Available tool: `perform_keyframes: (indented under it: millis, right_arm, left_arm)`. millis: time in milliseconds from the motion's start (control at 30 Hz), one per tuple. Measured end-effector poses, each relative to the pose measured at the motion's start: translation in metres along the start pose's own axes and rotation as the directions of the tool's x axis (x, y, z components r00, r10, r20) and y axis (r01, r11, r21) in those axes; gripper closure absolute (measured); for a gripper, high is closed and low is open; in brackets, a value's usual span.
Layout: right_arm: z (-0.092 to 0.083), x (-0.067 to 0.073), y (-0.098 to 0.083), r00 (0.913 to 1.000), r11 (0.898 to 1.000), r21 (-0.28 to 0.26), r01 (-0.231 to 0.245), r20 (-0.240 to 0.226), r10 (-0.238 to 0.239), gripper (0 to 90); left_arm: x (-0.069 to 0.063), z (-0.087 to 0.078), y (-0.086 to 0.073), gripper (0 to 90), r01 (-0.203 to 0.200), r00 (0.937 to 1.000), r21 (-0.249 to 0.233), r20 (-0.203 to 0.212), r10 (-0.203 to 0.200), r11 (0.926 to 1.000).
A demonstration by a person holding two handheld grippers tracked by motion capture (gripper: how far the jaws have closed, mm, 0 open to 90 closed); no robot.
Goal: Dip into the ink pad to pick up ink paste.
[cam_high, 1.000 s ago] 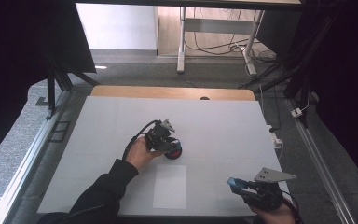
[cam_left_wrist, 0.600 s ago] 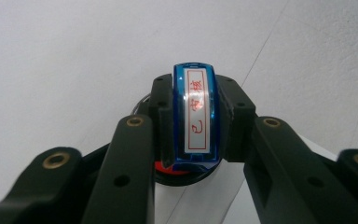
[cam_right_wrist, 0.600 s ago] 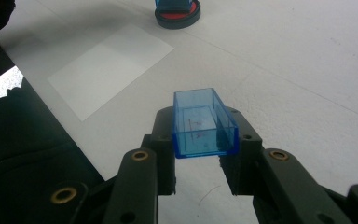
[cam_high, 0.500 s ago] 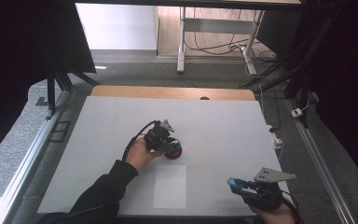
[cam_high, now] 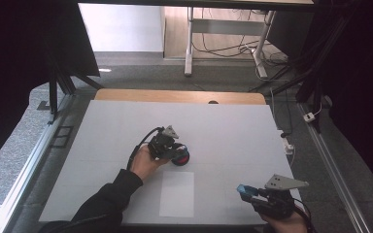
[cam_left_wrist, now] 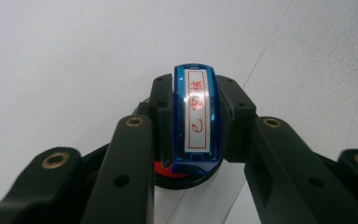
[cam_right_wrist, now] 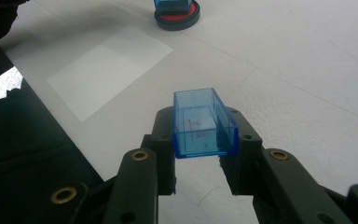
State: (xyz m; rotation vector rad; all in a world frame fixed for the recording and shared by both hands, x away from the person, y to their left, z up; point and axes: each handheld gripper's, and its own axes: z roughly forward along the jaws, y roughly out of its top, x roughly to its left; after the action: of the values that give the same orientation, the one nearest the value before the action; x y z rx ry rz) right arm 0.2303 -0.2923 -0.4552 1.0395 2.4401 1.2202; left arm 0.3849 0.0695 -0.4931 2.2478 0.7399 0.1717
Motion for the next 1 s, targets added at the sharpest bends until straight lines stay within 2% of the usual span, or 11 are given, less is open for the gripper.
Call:
perform_keyframes:
  millis: [67, 133, 267, 700, 1000]
  right_arm:
    - [0.000, 0.000, 0.000, 1.0000, 1.000, -0.001, 0.001, 0.000, -0.001, 68.4]
    - [0.000, 0.000, 0.000, 1.0000, 1.000, -0.001, 0.002, 0.000, -0.002, 68.4]
    - [0.000, 0.000, 0.000, 1.0000, 1.000, -0.004, 0.001, -0.001, -0.001, 68.4]
    - [-0.002, 0.000, 0.000, 1.0000, 1.000, -0.007, 0.001, 0.007, -0.001, 68.3]
    - [-0.002, 0.000, -0.001, 0.9999, 1.000, -0.007, 0.010, 0.005, -0.010, 68.3]
  left_arm:
    - [0.000, 0.000, 0.001, 70.5, 0.004, 1.0000, 0.002, -0.004, -0.004, 1.0000]
    - [-0.001, 0.000, 0.001, 70.5, -0.014, 0.9995, 0.001, -0.027, 0.014, 0.9999]
    - [-0.002, -0.002, 0.002, 70.5, -0.024, 0.9991, -0.003, -0.034, 0.024, 0.9997]
    - [-0.007, -0.022, 0.005, 70.4, -0.033, 0.9994, -0.028, -0.002, 0.033, 0.9990]
    - [-0.013, -0.042, 0.003, 70.4, -0.020, 0.9994, -0.061, 0.028, 0.021, 0.9979]
